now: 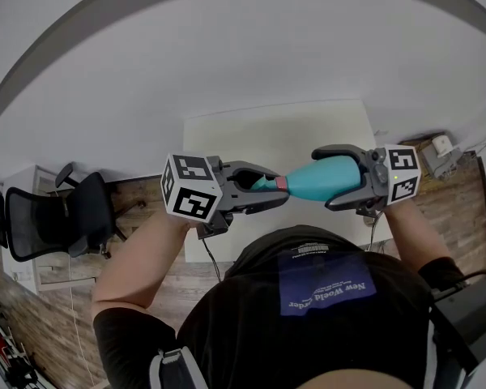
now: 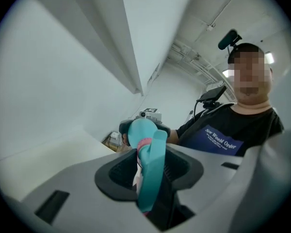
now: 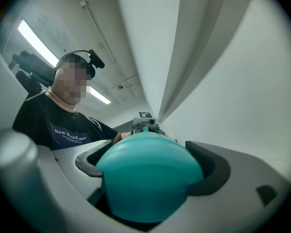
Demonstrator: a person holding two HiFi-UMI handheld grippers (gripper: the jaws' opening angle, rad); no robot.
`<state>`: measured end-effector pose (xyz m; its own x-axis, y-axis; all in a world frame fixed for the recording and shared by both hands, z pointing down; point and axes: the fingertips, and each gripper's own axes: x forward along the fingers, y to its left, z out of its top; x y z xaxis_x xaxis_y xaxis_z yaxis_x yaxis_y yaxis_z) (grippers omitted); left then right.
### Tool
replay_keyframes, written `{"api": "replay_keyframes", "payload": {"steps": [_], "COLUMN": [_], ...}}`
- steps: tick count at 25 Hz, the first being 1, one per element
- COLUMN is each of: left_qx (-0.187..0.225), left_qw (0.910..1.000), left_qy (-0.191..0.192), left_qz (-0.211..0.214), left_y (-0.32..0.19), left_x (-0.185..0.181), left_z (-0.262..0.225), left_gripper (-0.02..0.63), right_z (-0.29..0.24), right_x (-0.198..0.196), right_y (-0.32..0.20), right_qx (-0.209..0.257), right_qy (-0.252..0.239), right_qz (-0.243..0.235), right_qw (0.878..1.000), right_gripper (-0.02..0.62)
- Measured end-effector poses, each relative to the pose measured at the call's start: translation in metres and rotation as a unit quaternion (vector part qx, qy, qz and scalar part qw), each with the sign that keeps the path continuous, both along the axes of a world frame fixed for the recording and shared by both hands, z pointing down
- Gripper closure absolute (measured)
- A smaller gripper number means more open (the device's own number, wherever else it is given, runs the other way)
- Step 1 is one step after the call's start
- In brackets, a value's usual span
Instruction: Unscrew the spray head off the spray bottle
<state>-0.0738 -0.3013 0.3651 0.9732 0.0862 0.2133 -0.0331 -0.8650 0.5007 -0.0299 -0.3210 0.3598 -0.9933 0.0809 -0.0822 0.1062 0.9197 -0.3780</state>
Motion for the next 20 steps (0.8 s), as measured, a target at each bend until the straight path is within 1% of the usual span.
{"api": "replay_keyframes", "payload": {"steps": [4,7,8,9,10,11,12,13,14,15,16,17,18,19,20], "left_qx": [0.064,0.101,0.117,0.138,0.166,0.200,0.244,0.301,0.372,0.452,0.532,0.603,0.662,0.709,0.745], "left_qw": [0.9979,0.9948,0.9929,0.9900,0.9856,0.9787,0.9677,0.9498,0.9211,0.8797,0.8278,0.7715,0.7169,0.6673,0.6244], "left_qy": [-0.008,-0.012,-0.016,-0.022,-0.030,-0.040,-0.055,-0.077,-0.107,-0.142,-0.175,-0.200,-0.217,-0.227,-0.233], "left_qz": [-0.008,-0.009,-0.011,-0.014,-0.018,-0.024,-0.030,-0.036,-0.040,-0.043,-0.042,-0.038,-0.031,-0.024,-0.018], "left_y": [-0.002,-0.002,-0.003,-0.004,-0.005,-0.007,-0.008,-0.010,-0.012,-0.015,-0.016,-0.017,-0.017,-0.017,-0.018], "left_x": [-0.002,-0.003,-0.004,-0.006,-0.008,-0.012,-0.016,-0.021,-0.028,-0.035,-0.040,-0.044,-0.044,-0.043,-0.039], "left_z": [-0.003,-0.006,-0.006,-0.006,-0.006,-0.006,-0.005,-0.002,0.002,0.008,0.013,0.016,0.016,0.016,0.013], "left_gripper": [0.457,0.453,0.436,0.406,0.388,0.372,0.350,0.332,0.319,0.319,0.319,0.319,0.319,0.319,0.319], "right_z": [0.000,0.001,0.002,0.003,0.004,0.004,0.003,0.003,0.002,0.002,0.001,0.001,0.002,0.002,0.002], "right_x": [0.002,0.010,0.014,0.018,0.022,0.025,0.029,0.031,0.033,0.034,0.034,0.034,0.034,0.034,0.034], "right_y": [-0.005,-0.010,-0.012,-0.015,-0.018,-0.020,-0.022,-0.023,-0.023,-0.022,-0.022,-0.022,-0.023,-0.024,-0.025], "right_qx": [-0.018,-0.033,-0.038,-0.043,-0.049,-0.054,-0.060,-0.066,-0.072,-0.080,-0.088,-0.099,-0.111,-0.124,-0.136], "right_qy": [-0.015,-0.028,-0.031,-0.035,-0.038,-0.042,-0.047,-0.051,-0.056,-0.060,-0.065,-0.070,-0.076,-0.081,-0.084], "right_qz": [0.007,0.016,0.021,0.025,0.029,0.034,0.038,0.041,0.043,0.044,0.043,0.039,0.035,0.029,0.022], "right_qw": [1.000,0.999,0.999,0.998,0.998,0.997,0.996,0.996,0.995,0.994,0.993,0.992,0.990,0.989,0.987], "right_gripper": [0.130,0.130,0.130,0.130,0.130,0.130,0.130,0.130,0.130,0.130,0.130,0.130,0.130,0.130,0.130]}}
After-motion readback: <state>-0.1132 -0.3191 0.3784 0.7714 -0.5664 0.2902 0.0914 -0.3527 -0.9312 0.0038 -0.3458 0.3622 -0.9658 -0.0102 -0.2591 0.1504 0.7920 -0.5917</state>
